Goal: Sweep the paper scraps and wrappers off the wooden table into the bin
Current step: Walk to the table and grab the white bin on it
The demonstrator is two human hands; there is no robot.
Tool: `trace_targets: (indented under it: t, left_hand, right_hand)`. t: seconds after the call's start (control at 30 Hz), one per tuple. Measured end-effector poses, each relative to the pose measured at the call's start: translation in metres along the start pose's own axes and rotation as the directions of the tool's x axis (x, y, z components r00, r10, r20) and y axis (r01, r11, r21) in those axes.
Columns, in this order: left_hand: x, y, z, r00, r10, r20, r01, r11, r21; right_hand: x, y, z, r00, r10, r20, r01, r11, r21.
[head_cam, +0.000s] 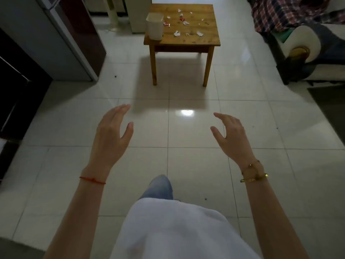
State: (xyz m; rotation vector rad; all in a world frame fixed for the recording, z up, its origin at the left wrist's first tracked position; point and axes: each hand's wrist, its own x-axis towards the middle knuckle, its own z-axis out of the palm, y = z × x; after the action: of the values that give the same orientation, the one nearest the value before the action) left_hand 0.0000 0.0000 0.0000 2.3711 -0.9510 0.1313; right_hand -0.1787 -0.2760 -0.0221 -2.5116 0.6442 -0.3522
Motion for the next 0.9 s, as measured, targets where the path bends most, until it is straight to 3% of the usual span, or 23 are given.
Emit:
trace_targets:
  t: [0.2, 0.43, 0.9]
  left_hand:
    - [0.053, -0.019, 0.03, 0.998, -0.045, 0.032, 0.045, 0.999, -0.004]
    - [0.171, -0.062, 0.051, 0.999, -0.032, 0.029, 0.033, 0.999, -0.018]
    - [0.413, -0.136, 0.076, 0.994, 0.02, 0.104, -0.017, 0.999, -0.027]
  right_hand:
    - [0.057, 0.013, 0.02, 0.998, 0.052, 0.041, -0.052, 0.999, 0.002]
    - [0.185, 0.013, 0.041, 0.997, 0.064, 0.047, -0.063, 0.998, -0.01]
    - [0.428, -0.004, 0.059, 0.997, 0.059, -0.048, -0.059, 0.998, 0.002]
